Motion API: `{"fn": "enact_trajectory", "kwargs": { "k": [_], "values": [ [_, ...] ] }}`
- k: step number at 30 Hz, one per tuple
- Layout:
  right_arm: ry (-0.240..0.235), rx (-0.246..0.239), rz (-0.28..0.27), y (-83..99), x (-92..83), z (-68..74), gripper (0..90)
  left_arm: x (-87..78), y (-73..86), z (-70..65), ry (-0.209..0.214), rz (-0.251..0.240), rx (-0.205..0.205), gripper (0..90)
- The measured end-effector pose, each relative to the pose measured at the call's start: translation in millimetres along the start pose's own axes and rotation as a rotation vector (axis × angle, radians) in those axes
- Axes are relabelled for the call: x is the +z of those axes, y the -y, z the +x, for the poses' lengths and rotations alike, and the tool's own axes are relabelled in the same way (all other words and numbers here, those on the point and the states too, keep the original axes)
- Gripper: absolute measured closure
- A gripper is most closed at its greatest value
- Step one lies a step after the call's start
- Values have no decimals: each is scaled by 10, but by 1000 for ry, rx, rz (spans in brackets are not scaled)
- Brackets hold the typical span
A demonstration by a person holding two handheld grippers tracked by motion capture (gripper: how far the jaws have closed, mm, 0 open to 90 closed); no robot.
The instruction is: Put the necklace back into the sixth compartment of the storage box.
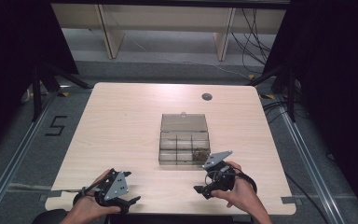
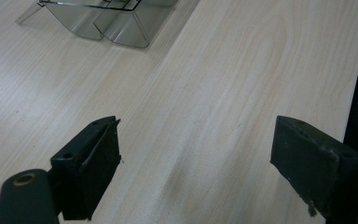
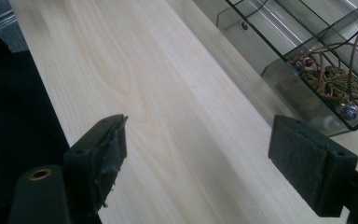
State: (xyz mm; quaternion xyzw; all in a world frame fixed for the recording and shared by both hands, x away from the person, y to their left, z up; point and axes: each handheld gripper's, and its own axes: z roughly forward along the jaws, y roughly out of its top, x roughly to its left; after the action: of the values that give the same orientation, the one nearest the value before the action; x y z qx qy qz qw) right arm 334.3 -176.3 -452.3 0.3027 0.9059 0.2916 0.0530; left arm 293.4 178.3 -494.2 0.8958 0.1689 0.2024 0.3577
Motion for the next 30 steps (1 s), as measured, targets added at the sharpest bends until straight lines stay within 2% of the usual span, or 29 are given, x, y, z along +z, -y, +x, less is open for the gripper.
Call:
{"fn": "enact_trajectory", "kwargs": {
  "k": [1,2,3,5,6,7,8,9,11,12,17,18,20,22,23,25,27,28,29,30],
  "values": [
    [-5,-8,7,3,-7,-4,202,1,0,0,-1,-2,0,150],
    [5,-14,-12,13,15,0,201,1,1,1,2,-2,0,150],
    [-11,-2,0,20,8,8,201,1,0,0,-1,-2,0,150],
    [13,1,2,36,17,15,200,-3,-2,2,2,5,2,150],
    [-13,-19,-1,41,11,9,200,-2,-2,1,3,4,1,150],
    [-10,-27,-13,52,31,5,200,2,0,-1,2,-3,-1,150],
    [-4,-2,5,61,32,19,200,-2,-2,0,3,3,1,150],
    [-22,-16,7,67,41,19,200,-3,-2,1,3,4,2,150],
    [-2,-4,-2,87,59,25,201,2,0,-1,2,-3,-1,150],
    [-27,-3,8,92,44,28,200,0,-1,0,2,2,0,150],
    [-24,-21,-4,133,70,11,199,-6,-6,2,7,18,3,150],
    [-25,-2,-3,145,82,20,199,-8,-8,-3,10,17,0,150],
    [-49,7,11,158,72,31,199,6,-2,-9,10,3,-5,150],
    [-33,10,16,172,76,29,199,6,-2,1,3,18,9,150],
    [-23,5,-2,183,100,25,198,18,3,-11,0,2,0,150],
    [-12,10,14,195,90,28,198,14,2,-13,4,3,1,150],
    [-30,9,7,208,93,35,197,13,2,-13,4,2,1,150],
    [-24,9,-7,218,108,37,197,11,0,-8,8,9,1,150],
    [-34,-14,-5,220,115,31,197,14,3,-13,3,4,1,150],
    [-22,-3,-1,227,104,35,197,13,3,-13,4,4,2,150]
  ]
}}
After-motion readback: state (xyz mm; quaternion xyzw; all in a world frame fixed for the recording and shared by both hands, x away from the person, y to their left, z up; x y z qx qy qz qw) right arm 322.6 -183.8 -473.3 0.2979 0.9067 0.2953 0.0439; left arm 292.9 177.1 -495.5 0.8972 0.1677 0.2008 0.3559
